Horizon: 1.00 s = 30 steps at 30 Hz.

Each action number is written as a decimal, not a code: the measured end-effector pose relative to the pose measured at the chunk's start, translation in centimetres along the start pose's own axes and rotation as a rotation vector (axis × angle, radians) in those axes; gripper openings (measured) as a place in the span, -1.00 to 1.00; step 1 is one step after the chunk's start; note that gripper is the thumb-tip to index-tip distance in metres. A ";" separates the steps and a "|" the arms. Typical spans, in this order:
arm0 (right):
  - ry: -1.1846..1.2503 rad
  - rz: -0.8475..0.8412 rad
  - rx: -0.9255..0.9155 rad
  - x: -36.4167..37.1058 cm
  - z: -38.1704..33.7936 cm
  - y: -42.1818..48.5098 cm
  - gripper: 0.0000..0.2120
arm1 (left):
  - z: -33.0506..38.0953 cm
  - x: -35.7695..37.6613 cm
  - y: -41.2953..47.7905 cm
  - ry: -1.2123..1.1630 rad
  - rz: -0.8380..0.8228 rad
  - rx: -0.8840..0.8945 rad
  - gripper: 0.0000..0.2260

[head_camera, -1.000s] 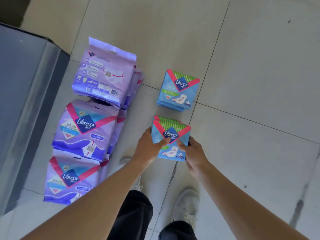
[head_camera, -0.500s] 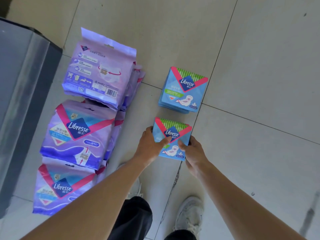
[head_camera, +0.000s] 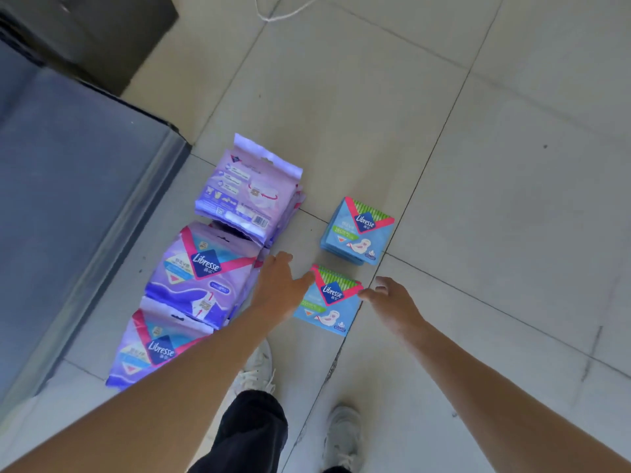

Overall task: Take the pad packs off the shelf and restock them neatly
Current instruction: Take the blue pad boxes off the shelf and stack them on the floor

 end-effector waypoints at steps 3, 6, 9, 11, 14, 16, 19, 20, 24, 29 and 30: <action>-0.359 -0.079 -0.205 -3.1 -8.0 -4.6 -0.59 | 2.8 -5.9 -5.2 0.094 0.030 0.069 -0.74; -0.675 -0.184 -0.403 -4.9 -16.4 -9.7 -0.65 | 5.0 -11.5 -11.6 0.172 0.037 0.132 -0.80; -0.884 -0.228 -0.631 -5.5 -25.8 -16.4 -0.81 | 6.2 -18.6 -18.4 0.153 0.079 0.214 -0.90; -0.973 -0.231 -0.764 -4.8 -31.7 -21.1 -0.85 | 6.3 -23.5 -22.4 0.111 0.090 0.219 -0.89; -0.985 -0.247 -0.898 -2.0 -39.2 -27.8 -0.89 | 5.0 -31.2 -27.3 -0.021 0.171 0.246 -0.86; -0.943 -0.292 -0.986 1.4 -43.1 -31.8 -0.90 | 3.1 -35.9 -29.7 -0.073 0.237 0.260 -0.84; -0.870 -0.367 -1.081 7.6 -47.9 -36.8 -0.85 | -1.2 -41.9 -31.6 -0.129 0.330 0.249 -0.82; -0.848 -0.386 -1.100 9.6 -49.3 -38.2 -0.84 | -3.0 -43.7 -31.9 -0.155 0.358 0.241 -0.82; -0.837 -0.451 -1.134 17.4 -53.4 -41.9 -0.77 | -10.4 -49.9 -32.6 -0.247 0.462 0.156 -0.83; -0.892 -0.443 -1.184 23.5 -57.3 -43.7 -0.74 | -17.2 -54.4 -31.9 -0.304 0.496 0.061 -0.82; -0.902 -0.441 -1.180 24.4 -57.9 -43.6 -0.74 | -18.0 -55.0 -31.5 -0.308 0.495 0.046 -0.81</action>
Point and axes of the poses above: each hand's wrist, its own y-axis towards the middle knuckle, its own x-axis out of the palm, z = x × y, the point moved 8 cm from there along y, towards the middle knuckle, and after that the axes turned 12 degrees about -x, right-handed, at the moved point
